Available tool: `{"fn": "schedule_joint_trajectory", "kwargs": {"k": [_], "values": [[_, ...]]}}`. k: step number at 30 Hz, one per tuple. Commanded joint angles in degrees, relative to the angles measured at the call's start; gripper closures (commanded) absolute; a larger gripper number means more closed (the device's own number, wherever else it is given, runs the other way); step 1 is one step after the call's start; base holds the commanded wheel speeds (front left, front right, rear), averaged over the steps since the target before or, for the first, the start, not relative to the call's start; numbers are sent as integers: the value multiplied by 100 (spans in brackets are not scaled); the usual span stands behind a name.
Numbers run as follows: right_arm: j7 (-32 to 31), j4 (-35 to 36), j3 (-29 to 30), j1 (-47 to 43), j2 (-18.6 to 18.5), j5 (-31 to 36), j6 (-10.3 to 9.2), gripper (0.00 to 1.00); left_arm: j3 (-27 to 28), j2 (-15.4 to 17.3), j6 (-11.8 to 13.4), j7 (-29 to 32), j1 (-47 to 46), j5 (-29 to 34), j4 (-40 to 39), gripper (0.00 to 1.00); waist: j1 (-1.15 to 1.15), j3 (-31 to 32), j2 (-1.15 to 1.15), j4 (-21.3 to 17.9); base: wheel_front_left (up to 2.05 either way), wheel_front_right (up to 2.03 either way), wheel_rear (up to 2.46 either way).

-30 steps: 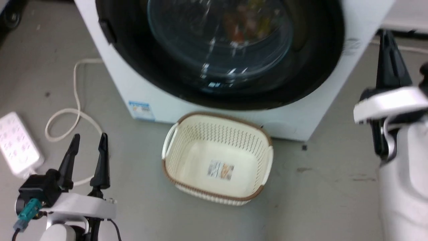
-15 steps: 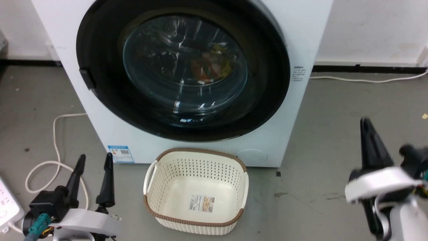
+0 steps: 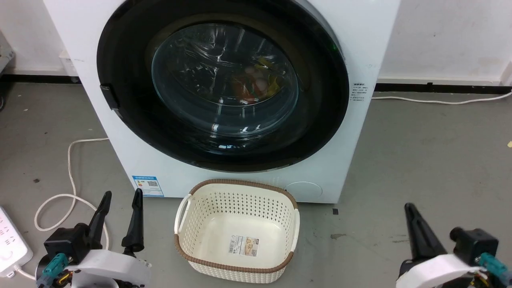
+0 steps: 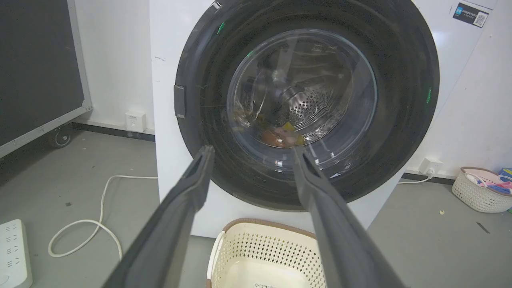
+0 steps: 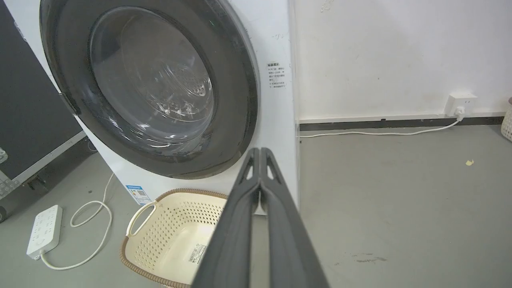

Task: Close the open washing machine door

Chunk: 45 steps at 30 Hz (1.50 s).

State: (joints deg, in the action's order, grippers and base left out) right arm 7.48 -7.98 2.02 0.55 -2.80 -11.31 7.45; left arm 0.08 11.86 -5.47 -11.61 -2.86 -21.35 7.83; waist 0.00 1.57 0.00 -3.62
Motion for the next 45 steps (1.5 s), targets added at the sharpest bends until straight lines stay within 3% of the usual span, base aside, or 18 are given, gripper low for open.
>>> {"fn": "schedule_joint_trajectory", "kwargs": {"k": [1, 9, 10, 11, 37, 38, 45], "values": [[-15, 3, -33, -99, -8, -39, 3, 100, -16, 6, 24, 8, 78, -38, 6, 0, 0, 0, 0, 10, 0, 0, 0], [-60, 17, -215, -242, -8, -38, 3, 100, -71, 17, 39, 78, 101, -79, 57, 0, 0, -3, 0, 75, 0, 0, 0], [-62, 28, -219, -242, -8, -42, 3, 70, -79, 21, 41, 86, 100, -80, 59, 0, 0, -5, 0, 79, 0, 0, 0], [-56, 42, -220, -239, -8, -37, 3, 0, -84, 24, 43, 93, 98, -85, 60, 0, 0, -6, 0, 82, 0, 0, 0], [24, -9, -219, -123, -8, -165, 3, 0, -193, 147, 107, 31, -14, -121, -38, 0, 0, -18, 0, 73, 0, 0, 0], [29, -12, -217, -122, -8, -167, 3, 100, -198, 151, 112, 29, -18, -118, -35, 100, 0, -24, 0, 76, 0, 0, 0], [-26, 21, -220, -144, 0, -108, -1, 100, -173, 103, 89, 83, 49, -46, -56, 100, 0, -25, 0, 80, 0, 0, 0]]}}
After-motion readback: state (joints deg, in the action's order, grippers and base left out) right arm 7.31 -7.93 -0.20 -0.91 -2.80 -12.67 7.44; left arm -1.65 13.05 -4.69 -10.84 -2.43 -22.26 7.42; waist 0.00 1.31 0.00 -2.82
